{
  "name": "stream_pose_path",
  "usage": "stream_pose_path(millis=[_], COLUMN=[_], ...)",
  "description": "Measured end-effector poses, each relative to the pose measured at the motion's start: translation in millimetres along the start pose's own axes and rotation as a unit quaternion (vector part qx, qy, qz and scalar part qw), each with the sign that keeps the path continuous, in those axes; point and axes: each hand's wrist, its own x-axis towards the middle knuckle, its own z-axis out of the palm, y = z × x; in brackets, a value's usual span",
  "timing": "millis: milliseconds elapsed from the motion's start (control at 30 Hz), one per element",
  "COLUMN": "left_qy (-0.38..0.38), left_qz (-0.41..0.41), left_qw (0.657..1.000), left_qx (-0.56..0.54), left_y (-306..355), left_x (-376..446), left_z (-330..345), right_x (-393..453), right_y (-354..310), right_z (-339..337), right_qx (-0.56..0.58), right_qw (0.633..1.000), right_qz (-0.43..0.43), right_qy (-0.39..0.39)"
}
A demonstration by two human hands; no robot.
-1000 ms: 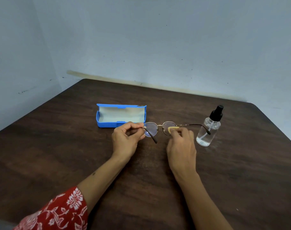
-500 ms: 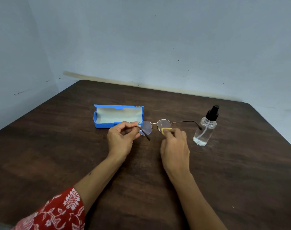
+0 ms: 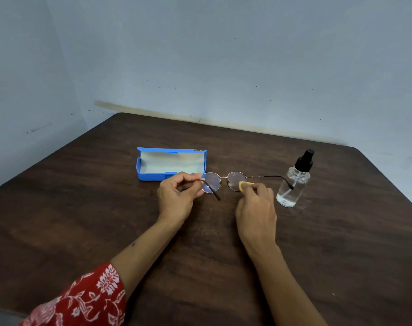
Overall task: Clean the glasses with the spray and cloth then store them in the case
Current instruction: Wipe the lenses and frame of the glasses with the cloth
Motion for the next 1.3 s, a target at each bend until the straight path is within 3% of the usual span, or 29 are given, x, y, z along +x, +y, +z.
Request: stream_pose_path(millis=[133, 267, 500, 667, 933, 1067, 1300], left_qy=[0.009, 0.004, 0.008, -0.002, 0.02, 0.049, 0.027], left_qz=[-0.007, -0.016, -0.015, -0.009, 0.001, -0.017, -0.014], left_qw=[1.0, 1.0, 1.0, 1.0, 1.0, 0.998, 0.999], left_qx=[-0.016, -0.005, -0.018, -0.008, -0.015, -0.042, -0.043], left_y=[-2, -2, -2, -2, -3, -5, -1], left_x=[3, 2, 2, 0, 1, 5, 5], left_z=[-3, -1, -1, 0, -2, -4, -5], right_x=[-3, 1, -4, 3, -3, -2, 7], right_y=[-6, 1, -5, 1, -4, 2, 26], right_z=[4, 0, 3, 2, 4, -4, -11], right_qx=[0.001, 0.007, 0.0, -0.015, -0.018, 0.0, 0.204], right_qw=[0.997, 0.999, 0.997, 0.999, 0.996, 1.0, 0.962], right_qz=[-0.07, -0.007, -0.072, -0.009, -0.09, -0.013, 0.163], right_qy=[0.019, 0.033, 0.037, 0.051, 0.023, 0.01, 0.081])
